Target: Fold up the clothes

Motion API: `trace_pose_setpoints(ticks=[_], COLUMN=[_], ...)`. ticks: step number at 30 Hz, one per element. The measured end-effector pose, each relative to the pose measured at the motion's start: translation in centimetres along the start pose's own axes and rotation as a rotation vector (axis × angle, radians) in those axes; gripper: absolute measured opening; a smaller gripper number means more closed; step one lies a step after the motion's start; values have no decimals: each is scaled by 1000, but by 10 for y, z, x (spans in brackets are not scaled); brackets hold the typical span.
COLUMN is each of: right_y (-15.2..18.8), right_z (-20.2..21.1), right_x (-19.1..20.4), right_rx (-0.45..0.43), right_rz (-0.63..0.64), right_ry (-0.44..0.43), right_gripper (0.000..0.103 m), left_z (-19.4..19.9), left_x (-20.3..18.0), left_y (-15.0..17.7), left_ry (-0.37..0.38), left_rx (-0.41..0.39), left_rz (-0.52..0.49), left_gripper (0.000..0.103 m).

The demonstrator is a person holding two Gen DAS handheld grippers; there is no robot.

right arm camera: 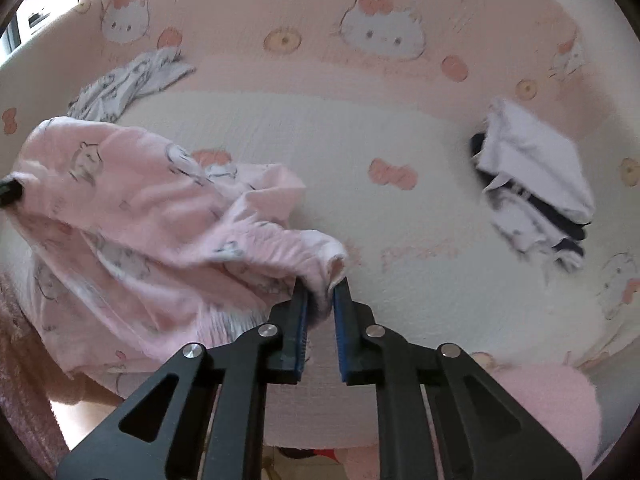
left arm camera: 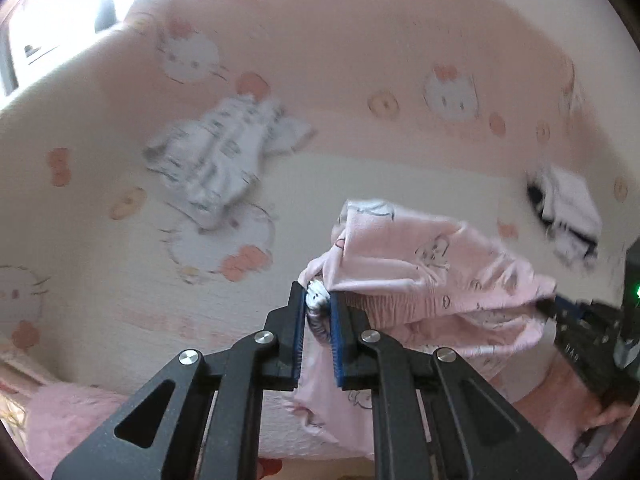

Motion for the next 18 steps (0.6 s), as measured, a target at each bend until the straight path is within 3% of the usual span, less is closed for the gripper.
trace_pose_setpoints(ticks=[6, 9, 12, 13, 16, 18], right_y=[-11, -24, -25, -25, -23, -22], right_z=[47, 77, 85, 87, 91, 90], right_x=[-17, -23, -24, -23, -14, -11], right_rx=[-67, -118, -108, -107, -120, -117], right_rz=[-10, -46, -65, -61, -17, -11], right_ry=[70, 39, 12, 15, 48, 44], right_gripper=[11, 13, 13, 13, 13, 14], left_z=[39, 31, 20, 15, 0, -10], left_x=[4, 1, -1, -2, -4, -5], left_y=[6, 16, 29, 35, 54, 66], left_ry=[20, 15, 20, 26, 44, 56], left_rx=[-24, 9, 54, 76, 140, 183], left_rz=[39, 21, 23, 33, 63, 82], left_gripper=[12, 16, 16, 20, 48, 49])
Point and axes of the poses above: each gripper's, at about its wrist camera, not at the fingertips, and z roughly against the way its jaws point, x to its left, y to its underside, the point moved 9 cm from there along -z, roughly the way its jaws point, and after that the axes turned 4 degrees about z, right-handed, at the moved point
